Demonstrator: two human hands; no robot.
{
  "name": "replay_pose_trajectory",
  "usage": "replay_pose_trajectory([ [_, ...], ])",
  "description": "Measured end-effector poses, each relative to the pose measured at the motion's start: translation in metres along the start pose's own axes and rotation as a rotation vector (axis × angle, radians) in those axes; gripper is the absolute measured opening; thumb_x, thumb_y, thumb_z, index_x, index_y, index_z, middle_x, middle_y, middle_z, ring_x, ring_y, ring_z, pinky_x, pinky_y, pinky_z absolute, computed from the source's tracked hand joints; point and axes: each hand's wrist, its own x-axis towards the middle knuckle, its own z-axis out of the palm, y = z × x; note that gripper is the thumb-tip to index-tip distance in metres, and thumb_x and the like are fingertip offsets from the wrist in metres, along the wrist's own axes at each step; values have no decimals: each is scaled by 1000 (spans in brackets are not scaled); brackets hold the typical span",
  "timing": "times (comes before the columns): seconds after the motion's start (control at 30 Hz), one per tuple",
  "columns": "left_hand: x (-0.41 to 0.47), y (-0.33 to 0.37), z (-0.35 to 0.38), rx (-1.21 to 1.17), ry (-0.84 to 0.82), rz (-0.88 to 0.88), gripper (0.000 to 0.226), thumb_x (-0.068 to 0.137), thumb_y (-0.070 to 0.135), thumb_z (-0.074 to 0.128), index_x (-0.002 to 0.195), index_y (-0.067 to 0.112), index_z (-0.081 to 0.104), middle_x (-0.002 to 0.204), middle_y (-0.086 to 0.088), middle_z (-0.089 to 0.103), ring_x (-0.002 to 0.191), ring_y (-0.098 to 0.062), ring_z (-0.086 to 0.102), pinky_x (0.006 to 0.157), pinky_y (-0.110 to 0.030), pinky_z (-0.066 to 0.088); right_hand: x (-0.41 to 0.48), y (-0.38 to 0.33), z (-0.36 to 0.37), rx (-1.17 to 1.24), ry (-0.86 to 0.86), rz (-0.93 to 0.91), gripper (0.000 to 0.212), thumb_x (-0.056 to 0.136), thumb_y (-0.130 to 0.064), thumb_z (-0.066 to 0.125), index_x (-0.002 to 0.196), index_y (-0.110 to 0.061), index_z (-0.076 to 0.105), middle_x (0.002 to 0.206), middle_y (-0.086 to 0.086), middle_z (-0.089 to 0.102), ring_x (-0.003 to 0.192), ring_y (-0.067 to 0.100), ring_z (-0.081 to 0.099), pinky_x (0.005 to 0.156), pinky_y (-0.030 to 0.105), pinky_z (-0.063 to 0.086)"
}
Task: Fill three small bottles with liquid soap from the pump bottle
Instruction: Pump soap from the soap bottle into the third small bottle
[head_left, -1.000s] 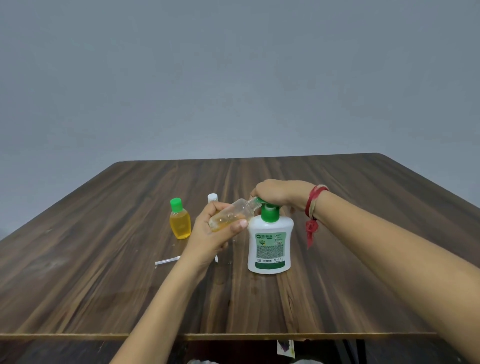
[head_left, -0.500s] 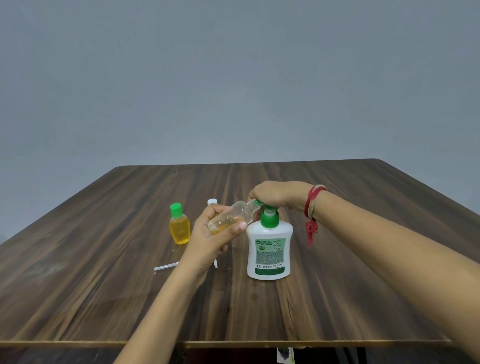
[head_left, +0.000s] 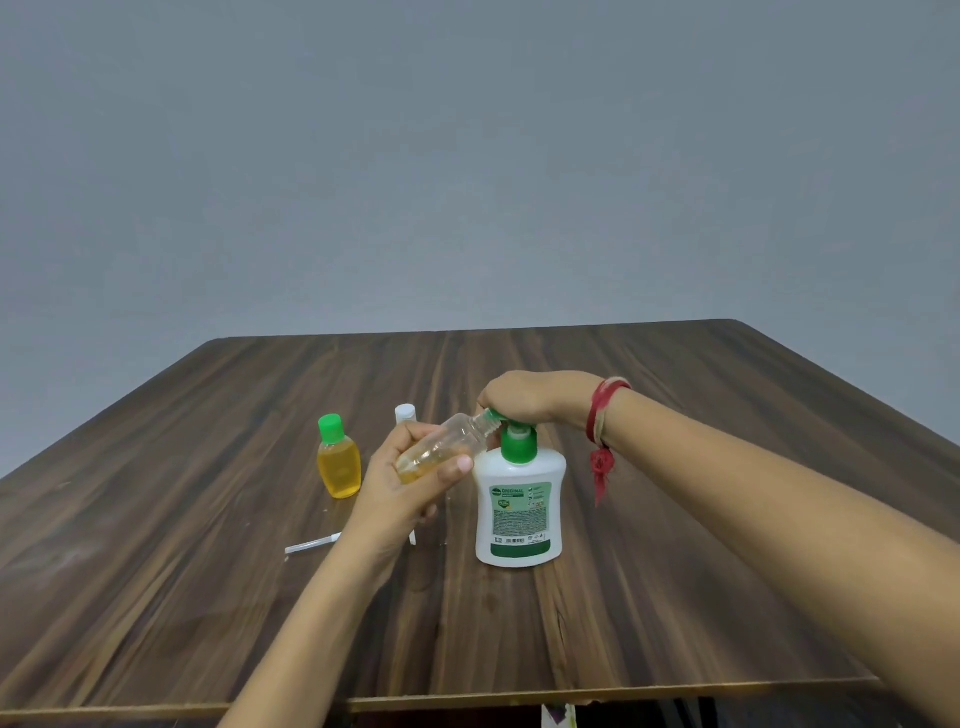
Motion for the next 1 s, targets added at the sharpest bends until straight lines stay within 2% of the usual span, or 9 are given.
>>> replay_pose_trajectory([
  [0.07,1,1,-1,-4,5,5,47,53,42,78,88,19,57,65,14,60,46,0,44,41,-13,33,1,-1,-1,0,4,6,33,96,-7,28,73,-8,52,77,7,54,65,18,47,55,24,37],
  [0.2,-2,0,-3,14,-2,-1,47,53,42,78,88,19,57,63,14,58,46,-1,45,41,-14,33,5,3,5,-23,-19,-1,26,95,-6,29,86,-3,53,91,17,55,78,24,48,59,27,37],
  [0.3,-2,2,0,21,3,5,47,53,43,77,88,19,57,64,15,59,46,-1,45,40,-13,33,2,1,0,-10,-15,-5,29,94,-8,30,80,-7,55,90,14,58,75,24,51,59,26,40],
  [0.43,1,2,-1,6,7,5,47,52,42,78,87,19,57,62,14,58,44,-1,43,39,-13,32,2,4,1,13,-3,-8,26,93,-8,29,90,-6,55,91,14,56,71,20,48,61,27,38],
  [0.53,-1,0,0,7,2,-3,48,51,43,77,87,18,58,63,13,58,44,-1,42,39,-14,32,4,6,4,14,-2,-3,24,94,-9,29,89,-6,52,89,14,54,65,18,44,59,27,37],
  [0.63,1,0,0,1,7,-3,49,52,43,77,88,17,57,60,13,55,43,-1,41,39,-14,31,2,1,-1,12,-9,-12,26,94,-9,29,83,-6,53,88,13,56,67,19,47,58,26,38],
  [0.8,-1,-1,-1,5,-2,-19,52,52,42,77,91,15,58,64,10,57,43,-2,42,39,-14,31,4,5,5,-14,-13,-15,22,94,-6,31,90,-3,52,91,16,53,65,20,44,56,26,37],
  [0.93,0,2,-1,-1,3,-19,50,51,42,77,89,16,57,59,12,54,43,-1,39,39,-14,31,3,1,-1,-5,-10,-18,31,94,-8,30,76,-8,55,81,8,57,68,19,48,57,25,38],
  [1.0,1,3,-2,15,3,-18,51,51,42,77,90,15,57,58,13,54,43,-1,40,39,-14,31,4,2,0,-8,-7,-23,28,94,-8,30,81,-6,55,86,11,57,71,21,48,59,26,38],
])
